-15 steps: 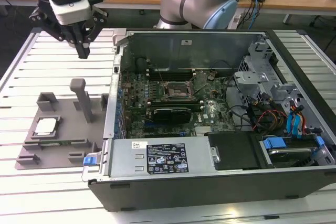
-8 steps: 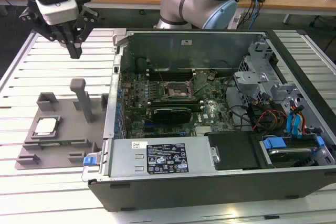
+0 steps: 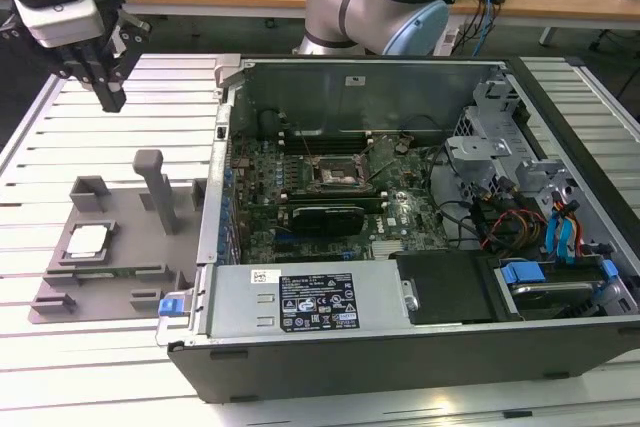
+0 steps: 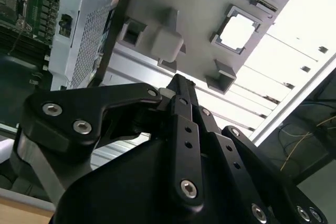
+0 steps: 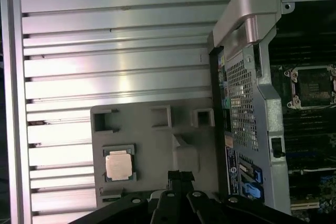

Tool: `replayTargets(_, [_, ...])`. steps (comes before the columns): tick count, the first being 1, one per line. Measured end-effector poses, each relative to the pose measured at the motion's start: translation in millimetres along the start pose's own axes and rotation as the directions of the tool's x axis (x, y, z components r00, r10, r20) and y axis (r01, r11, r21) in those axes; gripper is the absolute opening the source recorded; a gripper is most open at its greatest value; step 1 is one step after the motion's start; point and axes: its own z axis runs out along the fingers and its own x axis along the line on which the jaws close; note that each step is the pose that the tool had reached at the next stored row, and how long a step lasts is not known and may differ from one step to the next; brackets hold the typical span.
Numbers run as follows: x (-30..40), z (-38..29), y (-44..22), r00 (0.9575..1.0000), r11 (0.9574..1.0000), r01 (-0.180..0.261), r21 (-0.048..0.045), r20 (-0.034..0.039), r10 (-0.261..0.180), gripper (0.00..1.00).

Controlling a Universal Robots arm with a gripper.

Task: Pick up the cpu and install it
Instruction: 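Reach for the cpu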

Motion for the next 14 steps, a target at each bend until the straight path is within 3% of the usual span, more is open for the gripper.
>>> replayTargets(7, [23.0,-0.5,-1.7,1.0,1.0,0.0,0.0,0.0,0.0,0.11])
replayTargets(12, [45.2,-1.0,-3.3,1.0,1.0,0.0,0.0,0.0,0.0,0.11])
replayTargets(14, [48.9,-1.0,-3.6,1.0,1.0,0.0,0.0,0.0,0.0,0.11])
